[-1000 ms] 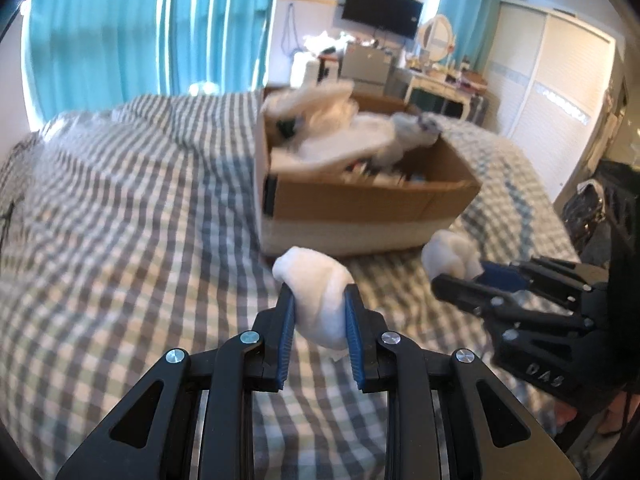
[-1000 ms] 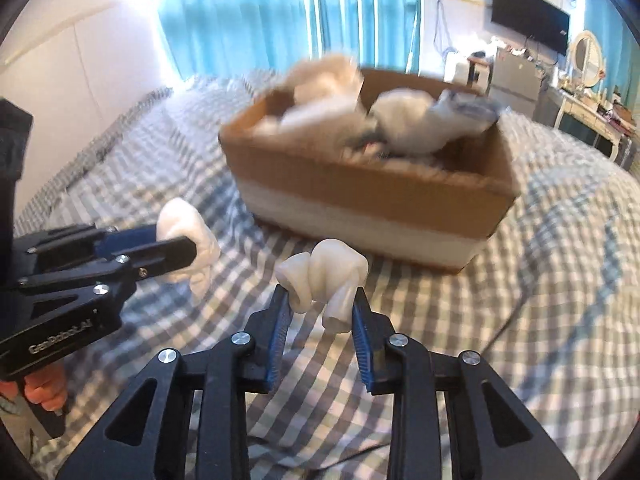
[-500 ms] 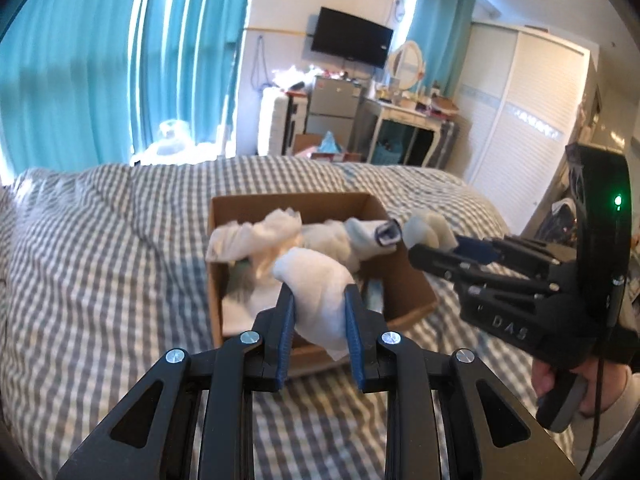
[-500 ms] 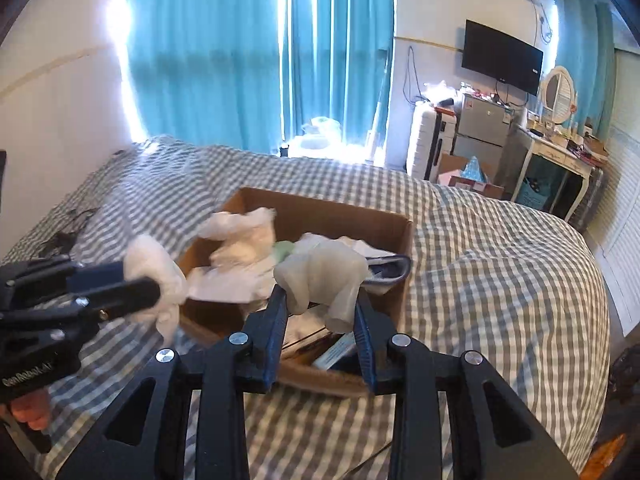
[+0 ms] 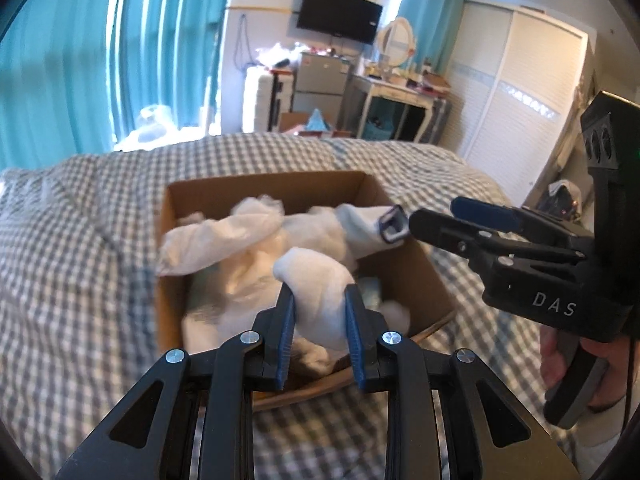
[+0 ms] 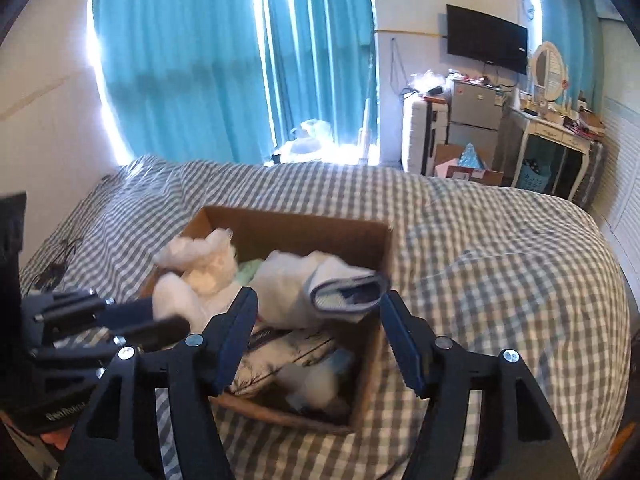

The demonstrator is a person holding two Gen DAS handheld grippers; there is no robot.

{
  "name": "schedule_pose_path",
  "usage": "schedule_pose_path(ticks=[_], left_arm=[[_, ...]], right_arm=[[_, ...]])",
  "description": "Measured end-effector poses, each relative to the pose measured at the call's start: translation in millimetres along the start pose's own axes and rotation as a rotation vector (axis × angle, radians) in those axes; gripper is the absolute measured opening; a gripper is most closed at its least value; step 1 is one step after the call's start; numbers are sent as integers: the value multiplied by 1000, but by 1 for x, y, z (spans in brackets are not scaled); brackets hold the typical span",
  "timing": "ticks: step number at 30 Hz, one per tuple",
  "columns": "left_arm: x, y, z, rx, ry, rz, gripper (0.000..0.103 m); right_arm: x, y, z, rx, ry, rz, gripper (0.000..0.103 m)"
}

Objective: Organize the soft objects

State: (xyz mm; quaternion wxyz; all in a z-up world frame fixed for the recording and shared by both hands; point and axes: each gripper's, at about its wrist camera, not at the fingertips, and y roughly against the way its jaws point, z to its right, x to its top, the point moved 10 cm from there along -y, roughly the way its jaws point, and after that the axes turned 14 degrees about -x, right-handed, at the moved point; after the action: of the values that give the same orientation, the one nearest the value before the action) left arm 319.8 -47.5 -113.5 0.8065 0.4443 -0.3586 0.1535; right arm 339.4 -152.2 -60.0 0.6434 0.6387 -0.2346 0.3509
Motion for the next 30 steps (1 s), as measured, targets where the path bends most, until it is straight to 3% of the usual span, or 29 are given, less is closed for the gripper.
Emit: schedule_pose_path(ticks=[4,5,7,11,14,20,23,27,30], left_arm=[[7,-17,9,-28,2,10,33],[8,-20,10,-31,5,11,46],[8,-23,11,-15,7,7,62],[6,-17,17,-10,2,20,63],[7,-8,21,37,-14,19,63],[22,55,40,111,-57,131,64],[29,100,58,144,-90,219,75],[35,161,83,209,-154,341,80],[22,196,96,254,-167,408,82]], right_arm=[[1,3,12,-11,-15,7,64],[0,4,15,-10,-18,10,64],[-2,7,17,-13,-21,17,64],[-4,17,23,-16,-39,25,65],[-5,30,25,-15,-48,38,66],[5,93,25,-39,-41,111,68],[16,136,26,-64,-34,184,81],[23,185,24,-93,-47,255,103],[19,210,22,-106,-64,290,103]])
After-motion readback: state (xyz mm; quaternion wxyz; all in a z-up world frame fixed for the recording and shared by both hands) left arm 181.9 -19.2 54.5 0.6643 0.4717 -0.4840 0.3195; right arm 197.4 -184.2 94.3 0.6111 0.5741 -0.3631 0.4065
